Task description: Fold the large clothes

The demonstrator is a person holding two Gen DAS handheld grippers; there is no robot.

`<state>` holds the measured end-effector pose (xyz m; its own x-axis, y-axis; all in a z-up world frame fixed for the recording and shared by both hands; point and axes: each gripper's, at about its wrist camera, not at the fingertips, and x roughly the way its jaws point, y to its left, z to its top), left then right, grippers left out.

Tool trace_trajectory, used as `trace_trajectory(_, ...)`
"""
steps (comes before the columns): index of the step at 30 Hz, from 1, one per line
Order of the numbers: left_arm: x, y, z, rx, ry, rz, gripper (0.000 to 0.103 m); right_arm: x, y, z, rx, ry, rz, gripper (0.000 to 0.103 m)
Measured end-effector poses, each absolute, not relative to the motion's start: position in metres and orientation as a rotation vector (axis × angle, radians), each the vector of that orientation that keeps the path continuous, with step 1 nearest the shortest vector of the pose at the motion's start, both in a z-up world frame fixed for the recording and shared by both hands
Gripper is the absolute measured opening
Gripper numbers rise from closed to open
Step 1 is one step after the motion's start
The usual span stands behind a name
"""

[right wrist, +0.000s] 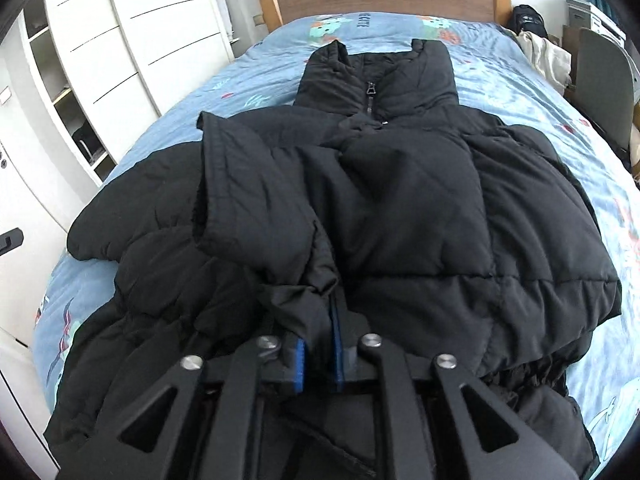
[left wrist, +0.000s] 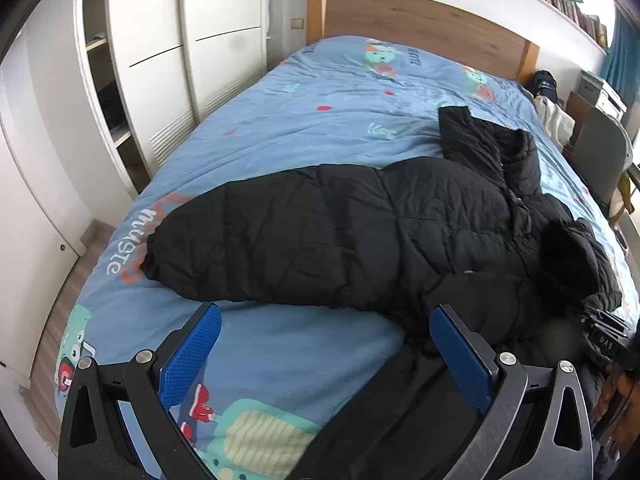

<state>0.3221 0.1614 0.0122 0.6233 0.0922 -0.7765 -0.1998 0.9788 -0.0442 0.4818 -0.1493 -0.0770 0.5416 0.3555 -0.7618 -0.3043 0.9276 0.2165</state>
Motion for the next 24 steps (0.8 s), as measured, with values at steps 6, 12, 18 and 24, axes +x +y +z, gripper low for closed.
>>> trace_trajectory(6, 0.325, 0.134, 0.017, -0.113, 0.885, 0.129, 0.102, 0.466, -0.151, -0.066, 0.075, 0.879, 0.446, 0.070)
trace_trajectory(12, 0.342, 0.085, 0.019, -0.099, 0.884, 0.037, 0.102, 0.438, -0.177, -0.034, 0.069, 0.814, 0.516, 0.070)
trace_trajectory(18, 0.381, 0.009, 0.003, -0.103, 0.894, -0.082, 0.100, 0.457, -0.248, -0.001, 0.106, 0.728, 0.341, 0.070)
trace_trajectory(24, 0.429, -0.071, -0.025, -0.093, 0.908, -0.191, 0.099, 0.505, -0.293, -0.023, 0.109, 0.755, 0.192, 0.070)
